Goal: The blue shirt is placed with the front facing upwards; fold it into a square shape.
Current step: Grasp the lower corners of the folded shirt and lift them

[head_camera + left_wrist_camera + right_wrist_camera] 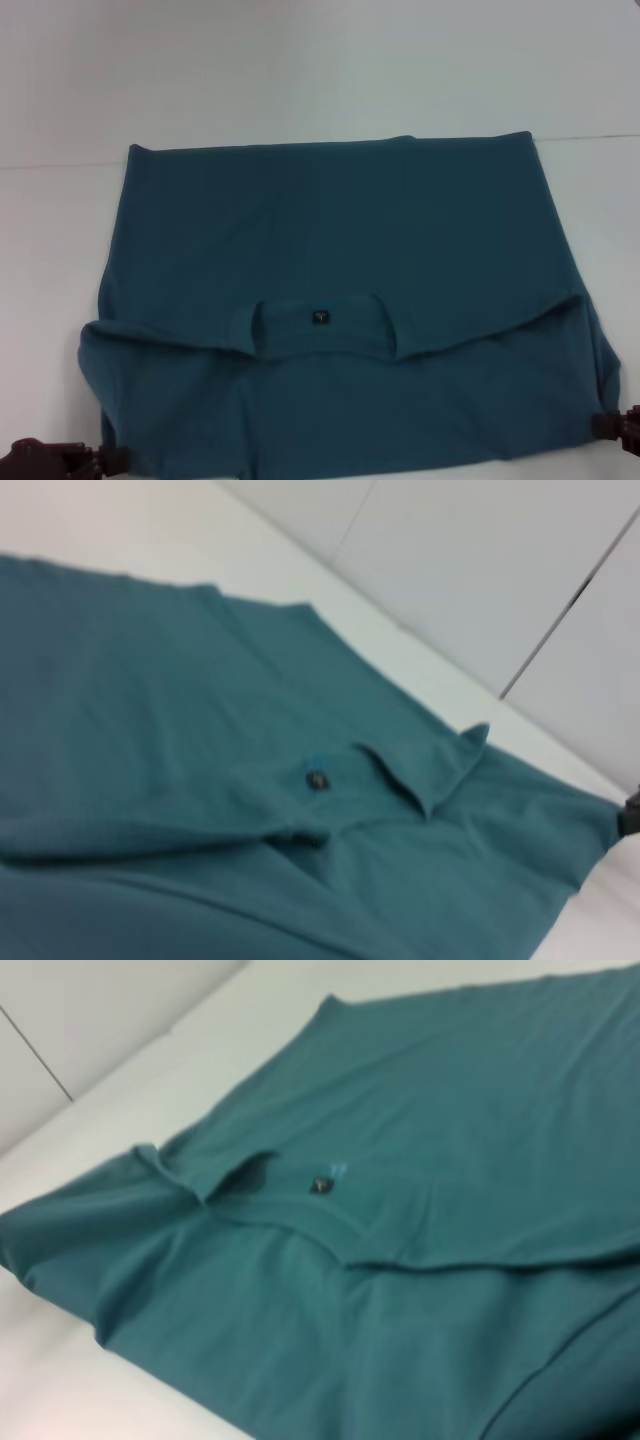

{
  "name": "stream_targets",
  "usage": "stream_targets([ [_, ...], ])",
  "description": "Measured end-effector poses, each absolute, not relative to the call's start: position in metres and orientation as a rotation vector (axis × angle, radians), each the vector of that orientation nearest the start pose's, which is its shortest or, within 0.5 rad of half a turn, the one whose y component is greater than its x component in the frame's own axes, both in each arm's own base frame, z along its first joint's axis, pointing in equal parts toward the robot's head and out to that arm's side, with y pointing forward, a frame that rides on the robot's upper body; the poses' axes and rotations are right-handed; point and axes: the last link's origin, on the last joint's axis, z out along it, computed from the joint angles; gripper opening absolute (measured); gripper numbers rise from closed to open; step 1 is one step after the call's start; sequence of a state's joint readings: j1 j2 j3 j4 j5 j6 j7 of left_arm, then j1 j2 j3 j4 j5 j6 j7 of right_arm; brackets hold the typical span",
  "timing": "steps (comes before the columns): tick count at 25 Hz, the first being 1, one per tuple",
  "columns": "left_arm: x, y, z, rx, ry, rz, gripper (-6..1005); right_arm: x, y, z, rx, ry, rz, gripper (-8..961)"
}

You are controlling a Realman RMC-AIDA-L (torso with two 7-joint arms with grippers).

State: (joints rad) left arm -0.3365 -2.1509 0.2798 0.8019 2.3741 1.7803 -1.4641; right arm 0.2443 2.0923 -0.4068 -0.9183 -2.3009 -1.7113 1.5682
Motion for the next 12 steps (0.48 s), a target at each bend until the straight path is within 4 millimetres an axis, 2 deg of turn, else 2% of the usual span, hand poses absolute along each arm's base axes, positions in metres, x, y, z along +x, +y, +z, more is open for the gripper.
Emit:
stream_targets([
  [7, -0.343, 0.216, 0.024, -2.54, -1.082, -0.709, 16, 0.365, 0.212, 0.06, -2.48, 1.13, 0.506, 63],
  [12, -0.346, 0.203, 0.02, -2.543, -1.07, -0.716, 16, 0.368, 0.203, 0.055, -2.494, 1.137, 0.529, 67],
])
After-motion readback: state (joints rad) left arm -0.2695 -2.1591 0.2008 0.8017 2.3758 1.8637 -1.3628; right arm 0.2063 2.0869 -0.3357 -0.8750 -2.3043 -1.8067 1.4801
